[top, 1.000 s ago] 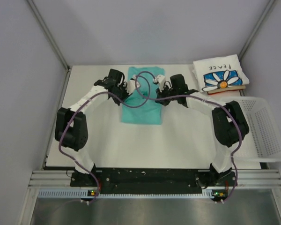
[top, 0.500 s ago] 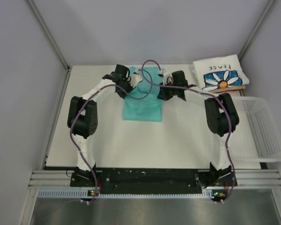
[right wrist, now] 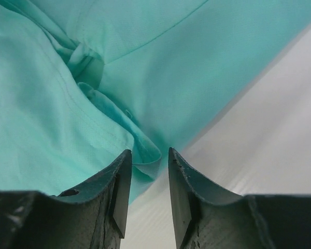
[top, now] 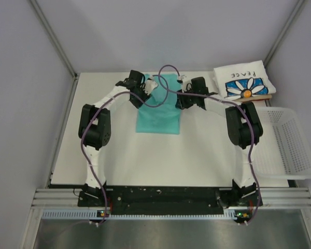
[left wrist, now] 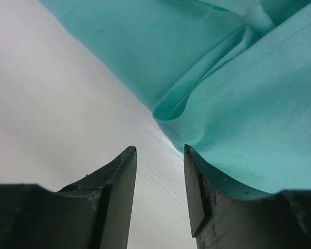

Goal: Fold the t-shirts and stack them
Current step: Fold the folded rectangular tshirt in 1/3 of the way, then grab one side of the 2/3 rectangular tshirt with both arms

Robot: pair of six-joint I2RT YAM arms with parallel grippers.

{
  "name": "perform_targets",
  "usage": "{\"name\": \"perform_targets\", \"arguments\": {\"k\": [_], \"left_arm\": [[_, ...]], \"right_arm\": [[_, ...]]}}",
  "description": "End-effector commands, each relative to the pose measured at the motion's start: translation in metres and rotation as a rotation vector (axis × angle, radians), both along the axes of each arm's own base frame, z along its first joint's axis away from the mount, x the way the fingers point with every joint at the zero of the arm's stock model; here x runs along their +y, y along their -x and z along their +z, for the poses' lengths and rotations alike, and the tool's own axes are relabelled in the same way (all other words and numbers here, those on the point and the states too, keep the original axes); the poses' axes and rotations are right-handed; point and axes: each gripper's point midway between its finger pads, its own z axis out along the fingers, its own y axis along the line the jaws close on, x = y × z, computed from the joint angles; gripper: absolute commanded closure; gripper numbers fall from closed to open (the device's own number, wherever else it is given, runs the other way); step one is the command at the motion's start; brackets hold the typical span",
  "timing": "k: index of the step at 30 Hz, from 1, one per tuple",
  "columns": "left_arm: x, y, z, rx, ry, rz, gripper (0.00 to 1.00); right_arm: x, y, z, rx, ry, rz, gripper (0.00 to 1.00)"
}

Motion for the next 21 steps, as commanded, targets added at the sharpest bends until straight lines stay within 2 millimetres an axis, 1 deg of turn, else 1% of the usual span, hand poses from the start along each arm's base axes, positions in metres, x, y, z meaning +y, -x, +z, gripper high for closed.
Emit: {"name": "perform_targets", "arguments": {"k": [1,2,3,4,5,6,7,8,9,10,11,12,14,15,16,19,21], "left_arm": [[0.017,-0.027,0.054,-0.15,0.006,0.053,0.5],[0.019,-0.026,0.063,-0.163,0.019,0.051,0.48],[0.019,-0.021,0.073,-0.17,0.033,0.041,0.48],[0.016,-0.008,0.074,-0.149,0.054,0.004,0.48],[0.011,0.005,0.088,-0.162,0.086,-0.047,0.48],[0.003,0.023,0.089,-0.151,0.117,-0.14,0.48],[-0.007,0.043,0.087,-0.136,0.154,-0.245,0.49],[-0.012,0.063,0.081,-0.126,0.174,-0.331,0.48],[-0.018,0.082,0.072,-0.115,0.189,-0.416,0.48],[-0.021,0.096,0.064,-0.105,0.19,-0.472,0.48],[-0.022,0.11,0.053,-0.091,0.174,-0.524,0.47],[-0.019,0.119,0.041,-0.079,0.144,-0.558,0.47],[-0.015,0.127,0.024,-0.06,0.103,-0.573,0.46],[-0.012,0.129,0.017,-0.053,0.085,-0.569,0.46],[-0.011,0.128,0.012,-0.045,0.074,-0.558,0.45],[-0.009,0.125,-0.003,-0.02,0.043,-0.533,0.45],[-0.008,0.123,-0.012,-0.006,0.027,-0.523,0.45]], "right_arm": [[-0.013,-0.022,0.061,-0.217,0.025,0.037,0.63],[-0.013,-0.013,0.07,-0.256,0.032,0.08,0.62],[-0.01,0.002,0.072,-0.286,0.045,0.142,0.61],[-0.008,0.014,0.093,-0.375,0.047,0.2,0.6],[-0.005,0.032,0.098,-0.453,0.066,0.277,0.59],[-0.004,0.049,0.097,-0.507,0.083,0.348,0.57],[0.0,0.072,0.092,-0.561,0.098,0.448,0.54],[0.004,0.095,0.087,-0.614,0.11,0.552,0.5],[0.007,0.112,0.078,-0.645,0.13,0.634,0.48],[0.007,0.127,0.066,-0.667,0.163,0.705,0.47],[0.009,0.136,0.058,-0.679,0.194,0.751,0.46],[0.01,0.14,0.05,-0.685,0.231,0.783,0.46],[0.014,0.143,0.036,-0.696,0.305,0.827,0.46],[0.015,0.139,0.032,-0.709,0.353,0.833,0.46],[0.018,0.14,0.026,-0.707,0.368,0.848,0.46],[0.022,0.131,0.016,-0.714,0.443,0.869,0.46],[0.023,0.132,0.007,-0.693,0.469,0.9,0.47]]}}
